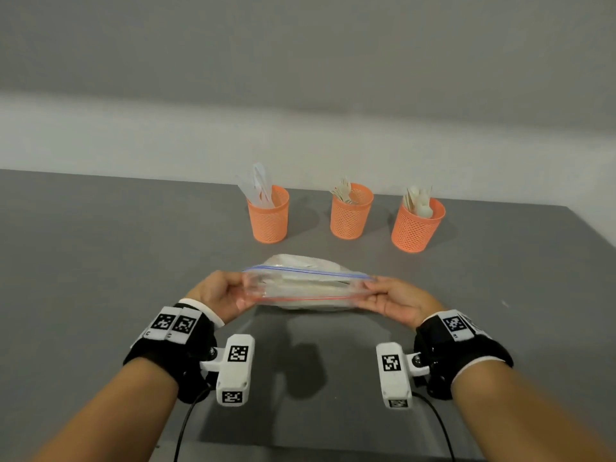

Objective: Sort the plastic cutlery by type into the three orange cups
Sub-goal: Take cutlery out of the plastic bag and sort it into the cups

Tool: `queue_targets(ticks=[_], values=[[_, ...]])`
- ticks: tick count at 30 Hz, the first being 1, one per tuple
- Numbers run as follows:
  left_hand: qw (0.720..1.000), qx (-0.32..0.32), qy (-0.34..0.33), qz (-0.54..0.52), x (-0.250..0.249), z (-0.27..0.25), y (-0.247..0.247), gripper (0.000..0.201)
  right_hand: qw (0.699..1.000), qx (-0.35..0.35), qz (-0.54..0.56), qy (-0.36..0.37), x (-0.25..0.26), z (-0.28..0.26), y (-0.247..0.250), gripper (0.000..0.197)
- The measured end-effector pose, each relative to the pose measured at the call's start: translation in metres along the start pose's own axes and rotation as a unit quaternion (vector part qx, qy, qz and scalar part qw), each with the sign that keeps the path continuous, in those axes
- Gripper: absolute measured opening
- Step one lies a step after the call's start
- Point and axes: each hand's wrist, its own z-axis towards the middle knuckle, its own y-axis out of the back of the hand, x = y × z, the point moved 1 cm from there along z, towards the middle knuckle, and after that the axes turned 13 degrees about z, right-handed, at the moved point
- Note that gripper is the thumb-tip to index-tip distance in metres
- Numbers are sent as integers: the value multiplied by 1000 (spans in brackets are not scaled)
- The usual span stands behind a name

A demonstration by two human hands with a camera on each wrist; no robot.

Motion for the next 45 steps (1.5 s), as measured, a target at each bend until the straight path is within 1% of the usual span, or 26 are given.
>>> queue_targets(ticks=[3, 5, 7, 8, 10, 11, 12, 13, 14, 15, 16, 17, 18, 19, 20, 21, 23, 25, 27, 31, 34, 36, 37, 39, 43, 45], values=[[999, -4, 25, 24, 6, 5, -1, 21, 991, -12, 127, 35, 5, 5, -13, 22], [999, -24, 17, 38, 6, 9, 1, 10, 988, -44, 144, 29, -1, 6, -18, 26], [998, -46, -32, 28, 6, 17, 3, 22, 991, -99, 94, 5, -13, 10, -18, 28], [994, -62, -80, 46, 5, 18, 0, 27, 991, -117, 58, -2, -18, 12, -17, 27], [969, -88, -166, 162, 6, 17, -7, 35, 989, -141, -28, 17, -20, 18, -16, 20], [943, -103, -199, 245, 7, 15, -10, 39, 982, -154, -100, 45, -17, 19, -18, 16], [912, -115, -218, 328, 7, 15, -13, 41, 963, -166, -194, 87, -12, 16, -22, 11], [877, -124, -227, 405, 7, 14, -16, 41, 926, -179, -300, 144, -7, 15, -26, 11], [846, -133, -230, 462, 6, 13, -18, 34, 874, -194, -388, 217, -3, 12, -29, 17], [827, -135, -230, 495, 6, 12, -20, 22, 829, -186, -432, 303, -1, 5, -39, 22], [807, -129, -232, 527, 6, 10, -21, 19, 788, -153, -450, 392, -1, -1, -49, 24], [784, -118, -239, 560, 6, 9, -22, 35, 754, -100, -464, 453, -4, -6, -59, 22], [766, -95, -239, 589, 6, 9, -23, 54, 736, -36, -488, 468, -8, -8, -68, 19], [756, -78, -228, 609, 5, 8, -25, 70, 728, 27, -525, 441, -14, -8, -75, 18], [749, -64, -215, 623, 4, 6, -27, 82, 721, 76, -575, 379, -21, -4, -77, 20], [745, -54, -200, 634, 4, 6, -27, 90, 701, 99, -633, 314, -27, 1, -77, 27], [741, -41, -168, 649, 4, 8, -26, 101, 647, 91, -715, 250, -31, 13, -69, 55], [748, -37, -146, 646, 5, 9, -24, 105, 621, 67, -743, 241, -32, 17, -64, 79], [767, -37, -137, 626, 6, 11, -21, 105, 596, 46, -766, 238, -33, 22, -66, 86], [796, -47, -134, 588, 5, 21, -11, 101, 591, 11, -782, 199, -30, 34, -69, 70], [806, -50, -112, 579, 8, 25, -3, 97, 603, 41, -784, 144, -19, 37, -66, 33], [816, -46, -105, 567, 9, 26, -2, 100, 612, 59, -781, 111, -12, 37, -67, 29], [818, -46, -107, 563, 9, 26, -2, 104, 604, 63, -788, 102, -10, 37, -69, 31], [828, -36, -113, 548, 10, 37, 2, 110, 585, 61, -804, 85, -9, 37, -72, 47], [840, -41, -122, 528, 6, 43, 0, 104, 572, 80, -814, 55, -10, 39, -76, 51], [847, -37, -131, 514, 5, 40, -3, 102, 550, 85, -828, 67, -13, 40, -78, 60]])
